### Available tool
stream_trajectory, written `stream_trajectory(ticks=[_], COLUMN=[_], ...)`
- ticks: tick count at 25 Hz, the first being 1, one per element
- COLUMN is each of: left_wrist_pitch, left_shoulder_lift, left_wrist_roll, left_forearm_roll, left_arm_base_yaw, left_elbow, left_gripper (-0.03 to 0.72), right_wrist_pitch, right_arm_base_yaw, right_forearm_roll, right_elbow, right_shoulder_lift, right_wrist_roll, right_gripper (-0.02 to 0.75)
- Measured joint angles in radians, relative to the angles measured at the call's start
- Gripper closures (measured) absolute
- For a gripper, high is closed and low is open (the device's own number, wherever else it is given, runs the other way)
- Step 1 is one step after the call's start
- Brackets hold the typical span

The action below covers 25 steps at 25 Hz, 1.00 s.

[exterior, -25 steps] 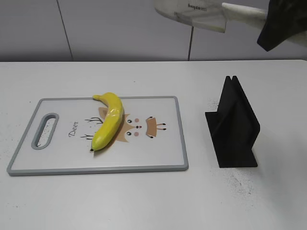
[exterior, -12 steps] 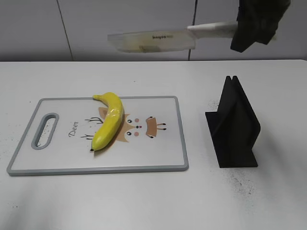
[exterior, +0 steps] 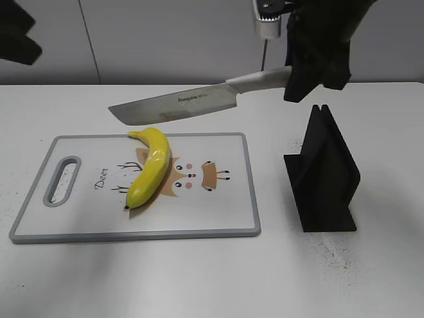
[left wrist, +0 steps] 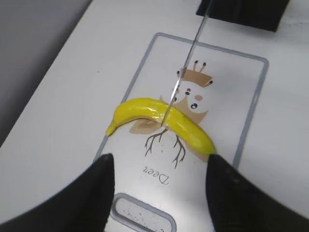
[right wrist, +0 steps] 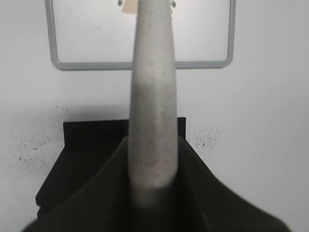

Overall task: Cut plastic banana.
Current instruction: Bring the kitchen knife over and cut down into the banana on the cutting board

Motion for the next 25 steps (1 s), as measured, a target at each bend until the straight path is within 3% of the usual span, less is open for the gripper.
stream_trajectory(ticks=[4, 8, 14, 21, 25], left_wrist_pitch=[0.010, -0.032, -0.096, -0.112, -0.132], left_shoulder_lift=[0.131, 0.225, 0.330, 0.385, 0.387], left_wrist_roll=[0.109, 0.132, 0.138, 0.140, 0.140], left_forearm_roll=[0.005, 0.080, 0.117, 0.115, 0.115], left_arm_base_yaw=[-0.070, -0.138, -0.159, -0.159, -0.159], left_elbow=[-0.082, -0.113, -0.114, -0.114, -0.114], left_gripper=[0.121, 0.122, 0.160, 0.359, 0.572], right_wrist_pitch=[0.000, -0.001, -0.008, -0.027, -0.055], right_arm_base_yaw=[0.000, 0.000, 0.000, 0.000, 0.000], right_forearm_roll=[0.059, 0.114, 0.145, 0.181, 0.192], right_elbow=[-0.039, -0.076, -0.094, -0.094, -0.094], right_shoulder_lift=[0.057, 0.103, 0.114, 0.148, 0.177], right_wrist_roll=[-0.014, -0.036, -0.051, -0.071, -0.071], right_gripper=[0.576, 0.576, 0.576, 0.576, 0.576])
